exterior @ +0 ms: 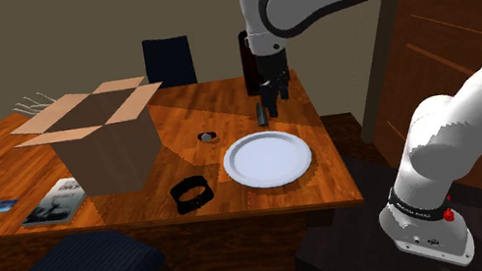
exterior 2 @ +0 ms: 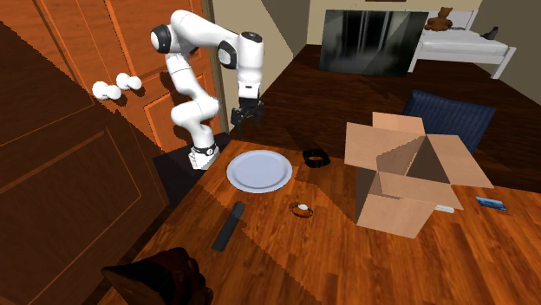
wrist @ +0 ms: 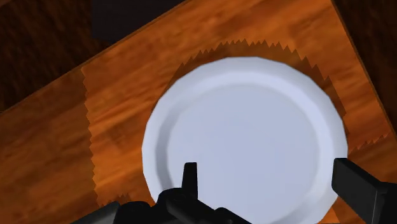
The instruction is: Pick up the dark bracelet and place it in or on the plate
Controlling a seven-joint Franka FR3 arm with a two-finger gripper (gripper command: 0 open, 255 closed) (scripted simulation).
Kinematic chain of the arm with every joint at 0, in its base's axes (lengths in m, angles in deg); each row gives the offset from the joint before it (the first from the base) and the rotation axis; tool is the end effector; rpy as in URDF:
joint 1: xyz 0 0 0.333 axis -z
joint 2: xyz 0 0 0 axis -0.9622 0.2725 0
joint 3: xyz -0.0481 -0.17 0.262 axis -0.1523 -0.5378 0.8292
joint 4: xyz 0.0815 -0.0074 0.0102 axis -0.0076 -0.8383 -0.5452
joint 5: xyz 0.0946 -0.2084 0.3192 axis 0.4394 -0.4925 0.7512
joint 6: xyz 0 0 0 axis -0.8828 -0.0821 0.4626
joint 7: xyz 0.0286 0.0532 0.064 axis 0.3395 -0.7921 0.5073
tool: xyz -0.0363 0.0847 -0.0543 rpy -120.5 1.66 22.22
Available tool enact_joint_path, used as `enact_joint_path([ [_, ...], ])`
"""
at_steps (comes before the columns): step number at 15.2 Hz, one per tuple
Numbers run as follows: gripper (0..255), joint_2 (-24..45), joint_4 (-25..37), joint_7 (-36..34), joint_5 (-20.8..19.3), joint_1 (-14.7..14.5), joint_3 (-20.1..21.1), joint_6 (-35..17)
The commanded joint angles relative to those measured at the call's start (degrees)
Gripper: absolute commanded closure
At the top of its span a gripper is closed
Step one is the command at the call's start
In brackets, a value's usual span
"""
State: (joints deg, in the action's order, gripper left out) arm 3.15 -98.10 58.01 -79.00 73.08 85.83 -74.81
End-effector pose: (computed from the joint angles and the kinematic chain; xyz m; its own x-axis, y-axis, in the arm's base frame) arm 0.3757 0.0730 0.5311 0.9904 0.1145 -0.0773 0.1196 -0.9907 0.0646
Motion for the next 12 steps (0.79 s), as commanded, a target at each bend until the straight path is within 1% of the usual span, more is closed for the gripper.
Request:
enact_joint_path([
  [1,0,3.25,0.88,-2.86,0.74,-0.53,2.05,-2.49],
  [7,0,14.26,6.14,-10.55,0.59,-1.37,7.10,-8.32],
  [12,0,24.52,12.63,-17.33,-1.67,-2.18,10.58,-11.82],
])
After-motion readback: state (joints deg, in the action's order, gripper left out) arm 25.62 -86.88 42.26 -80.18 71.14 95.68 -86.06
